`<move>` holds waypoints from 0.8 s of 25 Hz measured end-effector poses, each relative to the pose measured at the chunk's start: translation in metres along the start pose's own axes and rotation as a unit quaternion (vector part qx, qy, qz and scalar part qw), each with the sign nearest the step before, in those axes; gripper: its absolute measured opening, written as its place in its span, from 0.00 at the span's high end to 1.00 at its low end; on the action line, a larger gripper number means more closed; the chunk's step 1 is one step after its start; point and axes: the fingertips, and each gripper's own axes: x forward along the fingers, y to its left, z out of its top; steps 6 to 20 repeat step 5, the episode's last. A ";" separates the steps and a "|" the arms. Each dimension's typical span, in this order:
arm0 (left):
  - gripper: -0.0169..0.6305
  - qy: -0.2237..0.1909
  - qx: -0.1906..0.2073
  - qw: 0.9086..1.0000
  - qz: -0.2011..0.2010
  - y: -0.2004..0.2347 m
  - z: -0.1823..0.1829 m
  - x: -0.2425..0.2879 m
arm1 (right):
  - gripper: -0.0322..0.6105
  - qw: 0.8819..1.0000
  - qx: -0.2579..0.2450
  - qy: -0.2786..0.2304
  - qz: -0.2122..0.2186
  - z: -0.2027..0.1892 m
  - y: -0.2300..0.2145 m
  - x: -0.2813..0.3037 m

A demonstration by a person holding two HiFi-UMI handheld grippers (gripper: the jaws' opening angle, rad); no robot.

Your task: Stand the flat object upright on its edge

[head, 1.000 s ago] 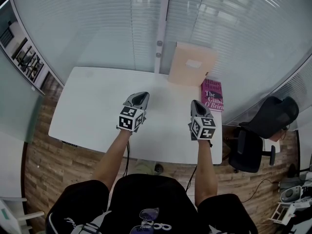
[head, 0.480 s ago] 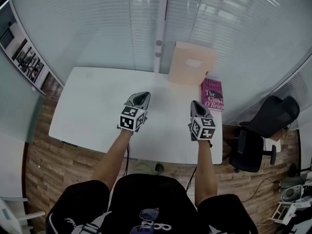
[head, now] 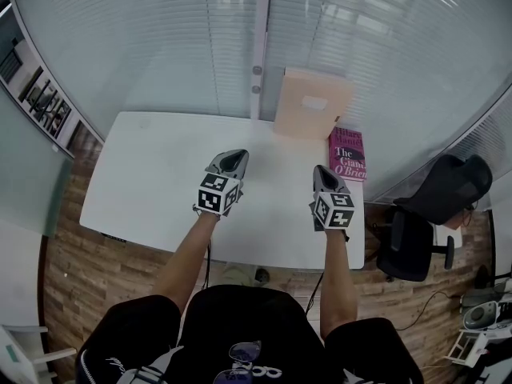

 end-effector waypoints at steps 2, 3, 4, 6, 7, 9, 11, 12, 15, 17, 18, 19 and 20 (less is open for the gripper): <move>0.94 0.001 0.001 1.000 0.000 -0.001 0.000 0.002 | 0.91 1.000 0.000 0.000 -0.001 0.000 -0.003 0.000; 0.94 0.002 0.001 1.000 0.000 -0.002 0.000 0.003 | 0.91 1.000 0.000 0.000 -0.001 0.000 -0.004 -0.001; 0.94 0.002 0.001 1.000 0.000 -0.003 0.001 0.003 | 0.91 1.000 0.001 0.000 -0.002 0.000 -0.005 -0.001; 0.94 0.003 0.001 1.000 0.000 -0.004 0.001 0.004 | 0.91 1.000 0.001 0.000 -0.002 0.001 -0.007 -0.001; 0.94 0.003 0.001 1.000 0.000 -0.004 0.001 0.004 | 0.91 1.000 0.001 0.000 -0.002 0.001 -0.007 -0.001; 0.94 0.003 0.001 1.000 0.000 -0.004 0.001 0.004 | 0.91 1.000 0.001 0.000 -0.002 0.001 -0.007 -0.001; 0.94 0.003 0.001 1.000 0.000 -0.004 0.001 0.004 | 0.91 1.000 0.001 0.000 -0.002 0.001 -0.007 -0.001; 0.94 0.003 0.001 1.000 0.000 -0.004 0.001 0.004 | 0.91 1.000 0.001 0.000 -0.002 0.001 -0.007 -0.001; 0.94 0.003 0.001 1.000 0.000 -0.004 0.001 0.004 | 0.91 1.000 0.001 0.000 -0.002 0.001 -0.007 -0.001; 0.94 0.003 0.001 1.000 0.000 -0.004 0.001 0.004 | 0.91 1.000 0.001 0.000 -0.002 0.001 -0.007 -0.001; 0.94 0.003 0.001 1.000 0.000 -0.004 0.001 0.004 | 0.91 1.000 0.001 0.000 -0.002 0.001 -0.007 -0.001; 0.94 0.003 0.001 1.000 0.000 -0.004 0.001 0.004 | 0.91 1.000 0.001 0.000 -0.002 0.001 -0.007 -0.001; 0.94 0.003 0.001 1.000 0.000 -0.004 0.001 0.004 | 0.91 1.000 0.001 0.000 -0.002 0.001 -0.007 -0.001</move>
